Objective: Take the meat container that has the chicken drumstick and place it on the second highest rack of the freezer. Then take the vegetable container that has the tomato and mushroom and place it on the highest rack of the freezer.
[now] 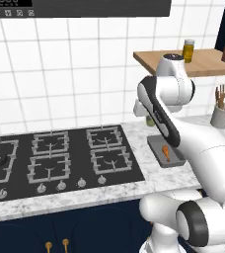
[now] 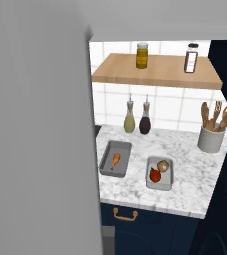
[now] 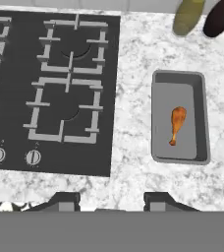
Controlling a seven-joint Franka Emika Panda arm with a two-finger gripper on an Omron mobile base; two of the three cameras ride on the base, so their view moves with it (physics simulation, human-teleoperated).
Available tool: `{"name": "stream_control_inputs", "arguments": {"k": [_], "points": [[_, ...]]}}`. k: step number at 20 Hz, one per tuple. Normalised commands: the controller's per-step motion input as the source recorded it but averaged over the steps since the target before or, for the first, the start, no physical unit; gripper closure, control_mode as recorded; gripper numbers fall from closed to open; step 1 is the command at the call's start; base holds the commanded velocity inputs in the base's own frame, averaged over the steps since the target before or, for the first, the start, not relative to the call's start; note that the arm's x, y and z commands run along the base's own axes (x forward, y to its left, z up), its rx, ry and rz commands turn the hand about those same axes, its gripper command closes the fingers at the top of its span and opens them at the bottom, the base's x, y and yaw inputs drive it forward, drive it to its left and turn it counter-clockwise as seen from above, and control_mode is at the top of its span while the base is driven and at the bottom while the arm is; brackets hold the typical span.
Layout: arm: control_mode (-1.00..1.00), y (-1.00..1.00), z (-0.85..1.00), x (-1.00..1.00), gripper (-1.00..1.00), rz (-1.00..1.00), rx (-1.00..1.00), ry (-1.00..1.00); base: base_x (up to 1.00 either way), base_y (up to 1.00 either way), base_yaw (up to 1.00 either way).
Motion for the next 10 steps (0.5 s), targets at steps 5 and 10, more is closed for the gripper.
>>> {"name": "stream_control_inputs", "arguments": {"k": [5, 10], "points": [[-1.0, -0.28, -0.02, -0.8, -1.0, -0.2, 0.04, -0.31, 0.0, 0.0, 0.0], [-1.0, -0.46, -0.01, -0.29, -1.0, -0.58, 0.08, -0.22, 0.0, 0.0, 0.0]]}}
